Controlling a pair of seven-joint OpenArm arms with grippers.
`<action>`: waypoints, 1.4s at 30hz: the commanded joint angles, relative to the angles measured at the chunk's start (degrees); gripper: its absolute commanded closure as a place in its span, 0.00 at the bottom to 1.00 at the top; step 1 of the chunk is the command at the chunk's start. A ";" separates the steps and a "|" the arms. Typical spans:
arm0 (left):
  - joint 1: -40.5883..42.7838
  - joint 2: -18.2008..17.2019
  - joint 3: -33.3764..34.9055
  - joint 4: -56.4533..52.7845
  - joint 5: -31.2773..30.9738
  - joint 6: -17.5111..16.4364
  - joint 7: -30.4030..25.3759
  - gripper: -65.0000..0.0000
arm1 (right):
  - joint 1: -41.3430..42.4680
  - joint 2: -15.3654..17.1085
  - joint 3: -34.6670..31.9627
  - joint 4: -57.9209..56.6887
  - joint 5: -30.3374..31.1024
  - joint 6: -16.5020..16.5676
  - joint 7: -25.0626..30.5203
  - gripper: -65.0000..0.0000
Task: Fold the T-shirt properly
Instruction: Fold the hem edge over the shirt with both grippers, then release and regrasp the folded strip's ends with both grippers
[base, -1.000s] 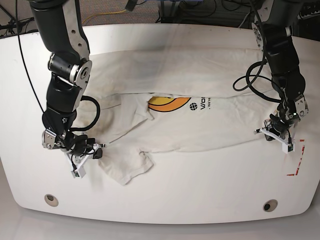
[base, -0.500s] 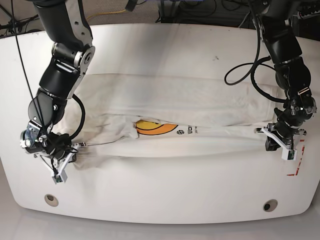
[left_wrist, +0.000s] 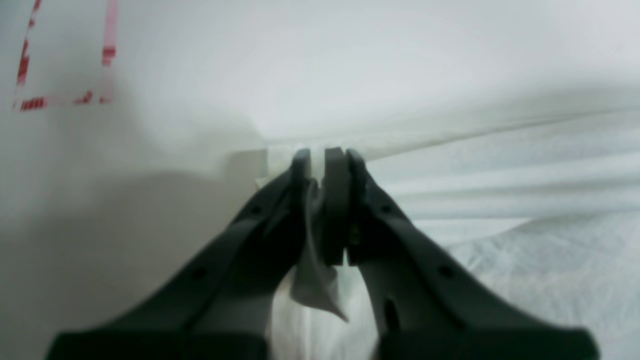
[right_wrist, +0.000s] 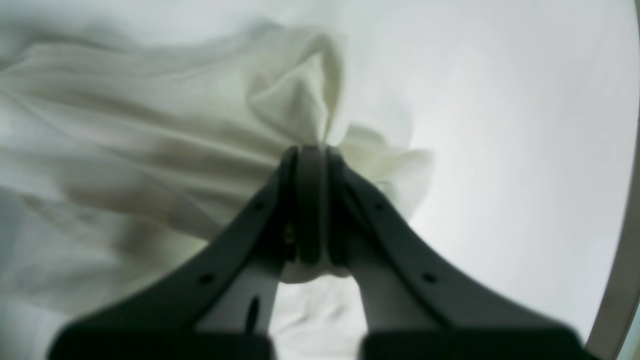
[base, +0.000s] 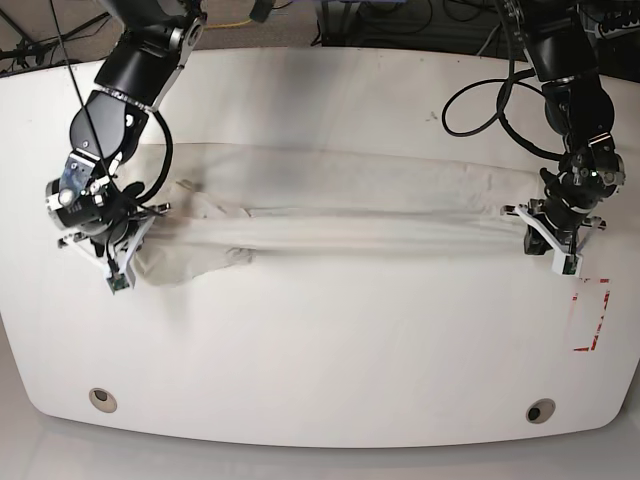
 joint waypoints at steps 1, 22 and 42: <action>-1.17 -1.28 -0.46 0.07 0.49 0.97 -1.48 1.00 | -2.54 -0.47 0.25 5.36 -1.13 -0.36 0.64 0.97; -1.44 -3.91 -0.46 1.56 0.58 -5.80 7.13 0.37 | -12.12 -1.88 9.30 10.38 2.30 -0.36 0.64 0.33; -1.61 2.68 -0.63 11.41 0.67 -5.80 12.76 0.34 | 9.95 3.84 9.83 -21.62 11.09 -0.36 -2.52 0.27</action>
